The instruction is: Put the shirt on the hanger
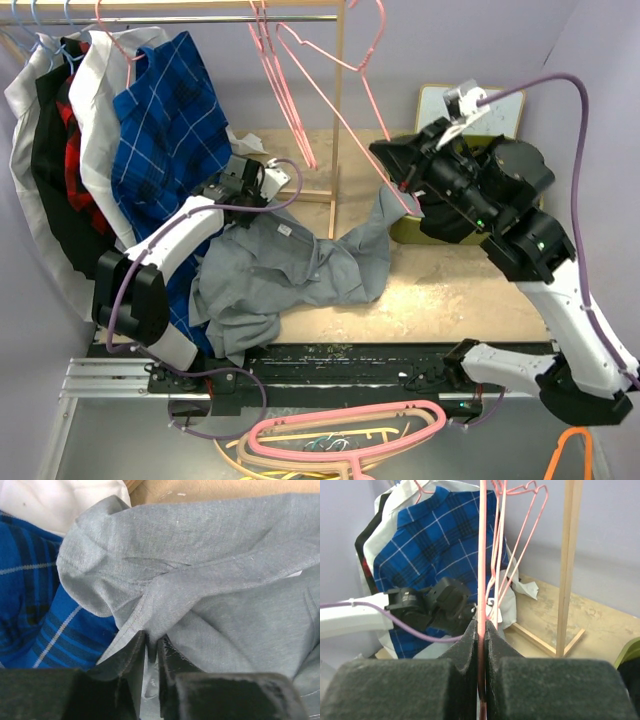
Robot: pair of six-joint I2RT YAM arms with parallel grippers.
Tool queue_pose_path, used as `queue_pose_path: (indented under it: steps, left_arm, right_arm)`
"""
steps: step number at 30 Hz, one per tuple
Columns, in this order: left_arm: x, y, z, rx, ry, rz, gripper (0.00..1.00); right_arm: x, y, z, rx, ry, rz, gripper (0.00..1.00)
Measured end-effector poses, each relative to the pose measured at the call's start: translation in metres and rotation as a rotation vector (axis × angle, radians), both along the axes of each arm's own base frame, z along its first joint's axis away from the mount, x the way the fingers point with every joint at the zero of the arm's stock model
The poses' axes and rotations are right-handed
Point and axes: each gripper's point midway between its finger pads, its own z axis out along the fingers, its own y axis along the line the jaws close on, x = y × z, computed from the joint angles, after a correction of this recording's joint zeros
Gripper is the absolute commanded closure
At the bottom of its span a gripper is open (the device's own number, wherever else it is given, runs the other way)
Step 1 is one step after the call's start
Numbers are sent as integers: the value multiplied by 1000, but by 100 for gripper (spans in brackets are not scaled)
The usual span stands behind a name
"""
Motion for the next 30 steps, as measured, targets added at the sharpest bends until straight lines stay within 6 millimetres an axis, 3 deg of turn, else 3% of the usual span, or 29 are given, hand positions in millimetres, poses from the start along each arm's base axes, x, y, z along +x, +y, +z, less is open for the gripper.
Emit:
queue_pose_path:
  steps: [1, 5, 8, 10, 13, 16, 18, 21, 25, 30]
  left_arm:
    - [0, 0, -2, 1, 6, 0, 100]
    - [-1, -1, -4, 0, 14, -3, 100]
    - [-3, -3, -2, -9, 26, -11, 100]
    - [-5, -5, 3, -22, 28, -18, 100]
    - [-9, -11, 23, -66, 9, -36, 100]
    - [-11, -18, 47, -121, -23, -54, 100]
    - [-12, -23, 63, -156, -48, -64, 100]
    - [-14, -26, 73, -181, -62, -74, 100]
    - [-19, -27, 72, -192, -39, -75, 100]
    - [-23, -27, 70, -195, -19, -70, 100]
  right_arm:
    - [-5, -3, -2, 4, 0, 1, 100]
    - [-26, -17, -36, 5, 58, 9, 100]
    - [-44, -25, -95, -6, 177, 19, 100]
    - [-60, -29, -147, -13, 296, 39, 100]
    - [-80, -31, -194, 14, 406, 76, 100]
    - [-100, -33, -227, 52, 488, 112, 100]
    - [-109, -32, -232, 78, 512, 137, 100]
    - [-116, -27, -216, 130, 483, 194, 100]
    - [-116, -15, -204, 165, 465, 254, 100]
    - [-113, -6, -214, 160, 496, 283, 100]
